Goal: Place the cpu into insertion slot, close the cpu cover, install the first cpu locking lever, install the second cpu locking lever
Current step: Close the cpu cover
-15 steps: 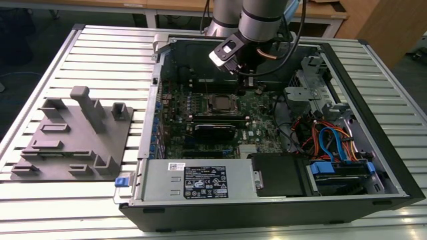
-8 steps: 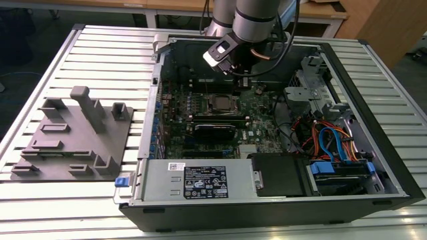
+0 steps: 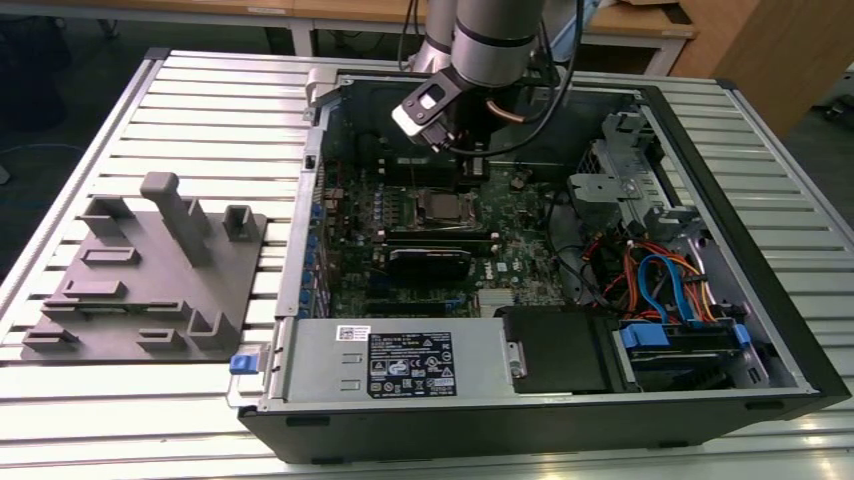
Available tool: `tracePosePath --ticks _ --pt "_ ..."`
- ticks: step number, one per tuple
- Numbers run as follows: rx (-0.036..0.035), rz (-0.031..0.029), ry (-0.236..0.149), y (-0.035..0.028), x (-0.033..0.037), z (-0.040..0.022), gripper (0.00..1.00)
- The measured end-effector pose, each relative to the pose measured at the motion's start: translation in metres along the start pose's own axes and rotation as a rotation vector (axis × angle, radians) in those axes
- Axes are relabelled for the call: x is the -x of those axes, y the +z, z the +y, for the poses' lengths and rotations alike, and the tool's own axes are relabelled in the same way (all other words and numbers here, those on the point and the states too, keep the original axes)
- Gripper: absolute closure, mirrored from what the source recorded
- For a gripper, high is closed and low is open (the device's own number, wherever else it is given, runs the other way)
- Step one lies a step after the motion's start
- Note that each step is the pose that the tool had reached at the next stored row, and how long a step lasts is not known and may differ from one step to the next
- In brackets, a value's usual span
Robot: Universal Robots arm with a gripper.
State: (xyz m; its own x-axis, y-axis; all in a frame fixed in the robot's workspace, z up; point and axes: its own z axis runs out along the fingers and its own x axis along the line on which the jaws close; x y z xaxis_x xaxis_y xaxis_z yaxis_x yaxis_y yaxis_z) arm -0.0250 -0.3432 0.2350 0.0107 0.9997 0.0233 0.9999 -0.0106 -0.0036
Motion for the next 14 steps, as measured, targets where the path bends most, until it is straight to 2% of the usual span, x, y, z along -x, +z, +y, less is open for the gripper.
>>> tracePosePath --ticks 8,14 --pt "-0.0004 0.0 -0.019 0.0077 0.0042 -0.0117 0.9" --pt "-0.0007 0.0001 -0.031 0.0136 0.0048 -0.0256 0.9"
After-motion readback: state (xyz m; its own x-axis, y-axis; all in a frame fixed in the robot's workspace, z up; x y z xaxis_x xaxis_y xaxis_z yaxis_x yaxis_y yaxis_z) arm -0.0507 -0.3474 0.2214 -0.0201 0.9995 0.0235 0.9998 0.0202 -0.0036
